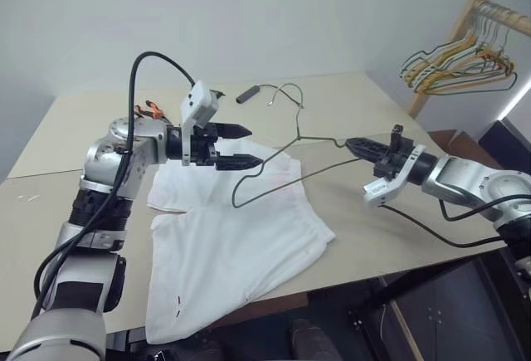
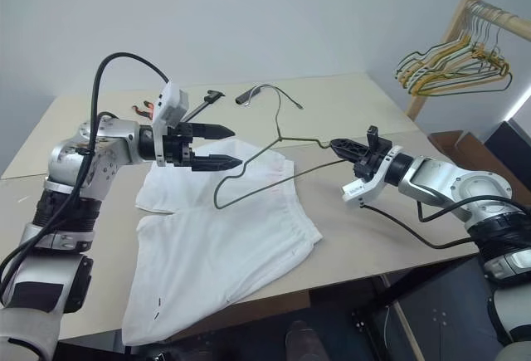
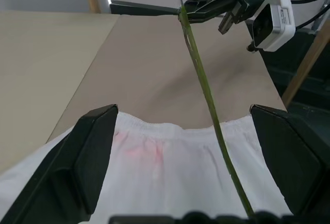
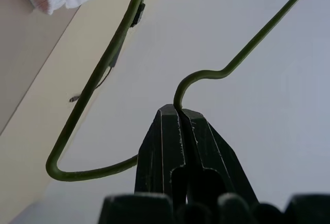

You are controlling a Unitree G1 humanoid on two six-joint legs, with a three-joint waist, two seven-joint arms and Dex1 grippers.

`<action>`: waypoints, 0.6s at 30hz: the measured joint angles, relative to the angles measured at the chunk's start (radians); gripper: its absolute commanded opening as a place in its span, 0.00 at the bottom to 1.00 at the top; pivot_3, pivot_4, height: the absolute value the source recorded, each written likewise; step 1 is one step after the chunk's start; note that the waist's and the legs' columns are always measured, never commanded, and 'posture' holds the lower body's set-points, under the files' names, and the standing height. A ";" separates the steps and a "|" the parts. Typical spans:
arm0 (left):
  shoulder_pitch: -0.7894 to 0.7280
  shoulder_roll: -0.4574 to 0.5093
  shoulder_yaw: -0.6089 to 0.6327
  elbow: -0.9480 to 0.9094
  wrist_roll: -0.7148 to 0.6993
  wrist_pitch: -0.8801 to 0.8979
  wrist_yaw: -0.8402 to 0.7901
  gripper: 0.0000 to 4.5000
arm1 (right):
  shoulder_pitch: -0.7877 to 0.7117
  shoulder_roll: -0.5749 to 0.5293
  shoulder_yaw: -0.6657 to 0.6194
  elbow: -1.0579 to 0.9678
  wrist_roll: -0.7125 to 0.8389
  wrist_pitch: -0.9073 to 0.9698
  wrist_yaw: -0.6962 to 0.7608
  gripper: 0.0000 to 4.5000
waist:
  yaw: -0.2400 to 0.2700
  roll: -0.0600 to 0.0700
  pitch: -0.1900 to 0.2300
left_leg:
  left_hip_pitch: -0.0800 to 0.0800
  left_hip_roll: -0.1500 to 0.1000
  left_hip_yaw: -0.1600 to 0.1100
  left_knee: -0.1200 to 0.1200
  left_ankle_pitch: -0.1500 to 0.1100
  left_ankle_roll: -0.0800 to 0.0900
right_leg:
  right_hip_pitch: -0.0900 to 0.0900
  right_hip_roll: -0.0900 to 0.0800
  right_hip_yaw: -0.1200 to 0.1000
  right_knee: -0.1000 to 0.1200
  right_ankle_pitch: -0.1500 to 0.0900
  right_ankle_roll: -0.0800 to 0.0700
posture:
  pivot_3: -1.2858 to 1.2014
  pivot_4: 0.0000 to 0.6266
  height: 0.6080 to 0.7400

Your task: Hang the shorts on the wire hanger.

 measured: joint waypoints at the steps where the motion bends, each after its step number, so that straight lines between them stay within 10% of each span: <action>1: 0.008 0.009 -0.010 -0.018 0.001 0.014 -0.006 1.00 | -0.001 0.003 0.000 0.002 -0.006 0.000 0.000 0.00 | -0.005 0.000 0.000 | 0.000 0.000 0.000 0.000 0.000 0.000 | 0.000 0.000 0.000 0.000 0.000 0.000 | 0.46 0.00 1.00; 9: 0.076 0.001 -0.124 -0.085 0.080 0.044 0.020 1.00 | -0.056 0.028 -0.003 0.007 -0.023 0.001 0.000 0.00 | -0.019 0.000 0.000 | 0.001 -0.001 -0.002 0.001 0.000 0.000 | 0.001 0.000 0.001 0.002 0.000 0.000 | 0.47 0.00 1.00; 18: 0.079 0.004 -0.183 -0.109 0.134 0.052 0.028 0.43 | -0.071 0.040 -0.011 0.012 -0.029 0.014 0.001 0.00 | -0.016 0.000 0.000 | 0.001 -0.001 -0.002 0.000 0.000 0.000 | 0.001 -0.001 0.001 0.002 0.000 0.001 | 0.47 0.00 1.00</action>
